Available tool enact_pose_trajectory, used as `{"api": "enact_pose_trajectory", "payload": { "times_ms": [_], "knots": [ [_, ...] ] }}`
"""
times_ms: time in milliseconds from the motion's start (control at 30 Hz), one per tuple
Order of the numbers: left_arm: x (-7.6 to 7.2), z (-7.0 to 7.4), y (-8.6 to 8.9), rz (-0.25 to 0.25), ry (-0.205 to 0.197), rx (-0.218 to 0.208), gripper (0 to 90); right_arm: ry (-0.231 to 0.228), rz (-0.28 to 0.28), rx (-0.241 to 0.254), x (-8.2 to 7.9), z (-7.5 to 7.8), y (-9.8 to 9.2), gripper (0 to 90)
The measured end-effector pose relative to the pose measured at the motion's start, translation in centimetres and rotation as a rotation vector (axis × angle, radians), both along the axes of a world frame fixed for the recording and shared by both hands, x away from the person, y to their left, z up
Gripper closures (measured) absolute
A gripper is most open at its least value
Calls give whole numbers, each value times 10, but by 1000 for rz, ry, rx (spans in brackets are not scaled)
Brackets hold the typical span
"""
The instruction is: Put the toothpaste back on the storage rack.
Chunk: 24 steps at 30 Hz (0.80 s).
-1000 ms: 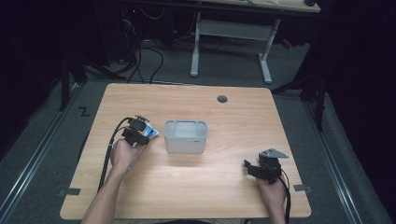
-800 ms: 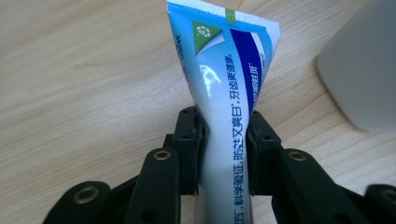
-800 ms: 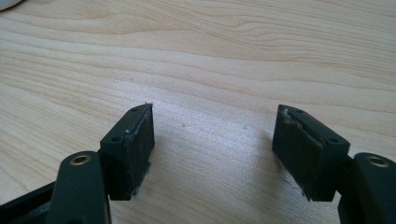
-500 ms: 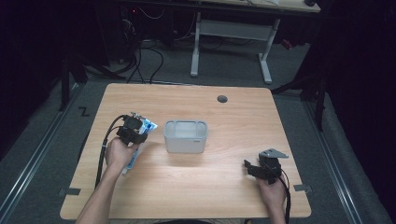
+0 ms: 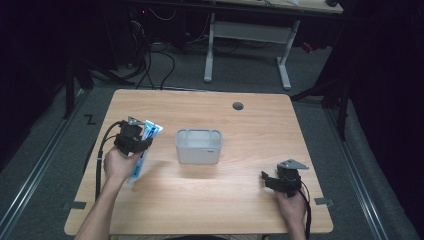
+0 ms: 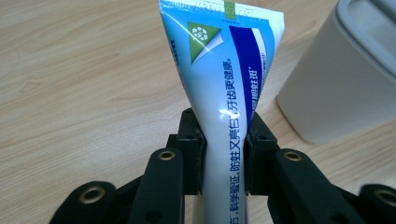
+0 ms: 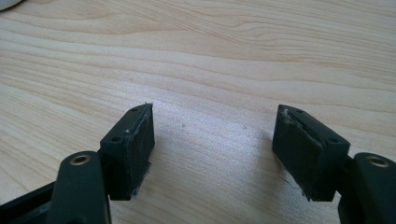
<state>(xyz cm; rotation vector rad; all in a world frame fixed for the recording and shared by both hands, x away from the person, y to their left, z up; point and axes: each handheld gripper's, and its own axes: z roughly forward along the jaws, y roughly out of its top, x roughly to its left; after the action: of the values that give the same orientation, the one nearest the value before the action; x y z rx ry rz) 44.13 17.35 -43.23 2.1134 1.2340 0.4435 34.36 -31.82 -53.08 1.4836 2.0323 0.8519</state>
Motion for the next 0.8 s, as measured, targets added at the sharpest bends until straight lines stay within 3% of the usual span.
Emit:
{"api": "enact_pose_trajectory", "payload": {
  "times_ms": [167, 800],
  "knots": [
    [-6, 7, 3, 8, -47, -20, 731, 1, -2, 2, 0, 0, 0, 297],
    [-15, 26, 13, 19, -93, -126, 732, 0, 0, 1, 0, 0, 0, 297]
  ]
}}
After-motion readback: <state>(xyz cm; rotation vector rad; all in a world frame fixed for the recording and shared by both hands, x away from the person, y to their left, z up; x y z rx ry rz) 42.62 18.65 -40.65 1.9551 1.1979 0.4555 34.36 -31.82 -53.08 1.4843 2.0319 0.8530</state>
